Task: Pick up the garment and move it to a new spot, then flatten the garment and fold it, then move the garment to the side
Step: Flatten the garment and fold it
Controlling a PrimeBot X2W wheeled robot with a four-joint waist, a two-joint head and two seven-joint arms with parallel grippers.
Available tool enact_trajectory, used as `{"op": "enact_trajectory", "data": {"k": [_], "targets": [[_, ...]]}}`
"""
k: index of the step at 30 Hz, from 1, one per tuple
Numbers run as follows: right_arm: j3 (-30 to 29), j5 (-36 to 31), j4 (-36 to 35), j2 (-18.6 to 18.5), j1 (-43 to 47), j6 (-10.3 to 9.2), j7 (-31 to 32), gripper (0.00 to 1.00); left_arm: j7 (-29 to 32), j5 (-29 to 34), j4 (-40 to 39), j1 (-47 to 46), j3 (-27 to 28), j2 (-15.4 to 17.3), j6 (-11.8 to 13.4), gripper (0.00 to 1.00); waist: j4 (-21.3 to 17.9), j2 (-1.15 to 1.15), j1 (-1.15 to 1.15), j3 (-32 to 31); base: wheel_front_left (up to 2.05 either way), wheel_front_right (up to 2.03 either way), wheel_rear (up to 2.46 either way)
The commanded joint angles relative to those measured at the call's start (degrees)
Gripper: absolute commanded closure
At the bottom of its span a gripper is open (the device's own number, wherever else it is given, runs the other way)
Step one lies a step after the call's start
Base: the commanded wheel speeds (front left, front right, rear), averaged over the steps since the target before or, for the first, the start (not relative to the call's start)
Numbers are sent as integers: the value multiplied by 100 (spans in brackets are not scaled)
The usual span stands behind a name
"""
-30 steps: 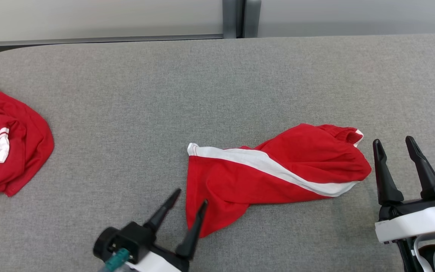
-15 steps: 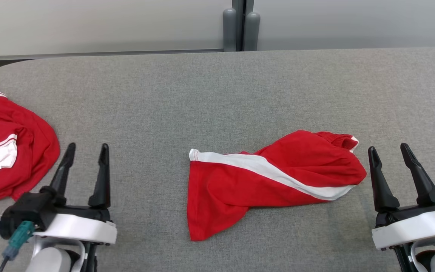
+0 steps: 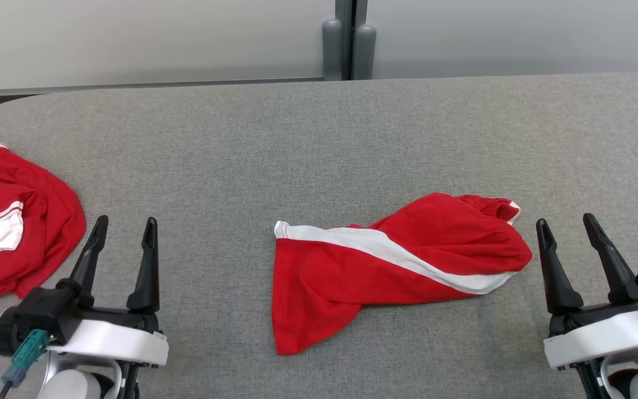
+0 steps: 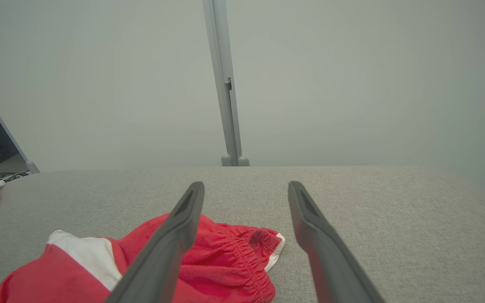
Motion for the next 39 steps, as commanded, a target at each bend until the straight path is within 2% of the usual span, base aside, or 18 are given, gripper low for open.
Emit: {"op": "enact_trajectory", "data": {"k": [1,4,9,16,25,28,29,36,39], "targets": [[6,3,11,-46,-10,-2,-21,0,61,15,-46,-98,-38,32,1,0,-7,0,0,18,0,0,0],[23,-12,9,-49,-49,-2,-37,0,221,32,-79,-302,-220,8,-121,0,-19,0,0,75,0,0,0],[58,-47,-28,-28,-140,-2,-32,0,673,-117,106,-776,-611,-157,-478,0,-93,0,0,211,0,0,0],[149,-25,25,40,-267,-1,-89,0,1507,-555,1129,-1594,-1242,-462,-936,0,-351,0,0,502,0,0,0],[172,-7,155,113,-304,-2,-220,0,2095,-1366,2472,-2198,-1731,-472,-1071,0,-587,0,0,787,0,0,0],[108,7,173,136,-294,-1,-248,0,2126,-1599,2564,-2279,-2004,-353,-1067,94,-593,0,0,847,0,0,0],[81,7,178,142,-289,-1,-253,0,2128,-1632,2590,-2303,-2108,-301,-1068,100,-590,0,0,862,0,0,0],[-78,0,303,34,-26,-1,-108,0,1814,-1837,2718,-2548,-2483,-176,-1065,100,-495,0,0,934,0,0,0],[156,67,389,-94,229,-1,58,0,1626,-1914,2807,-2667,-2634,-174,-1065,100,-403,0,0,972,0,0,0]]}}
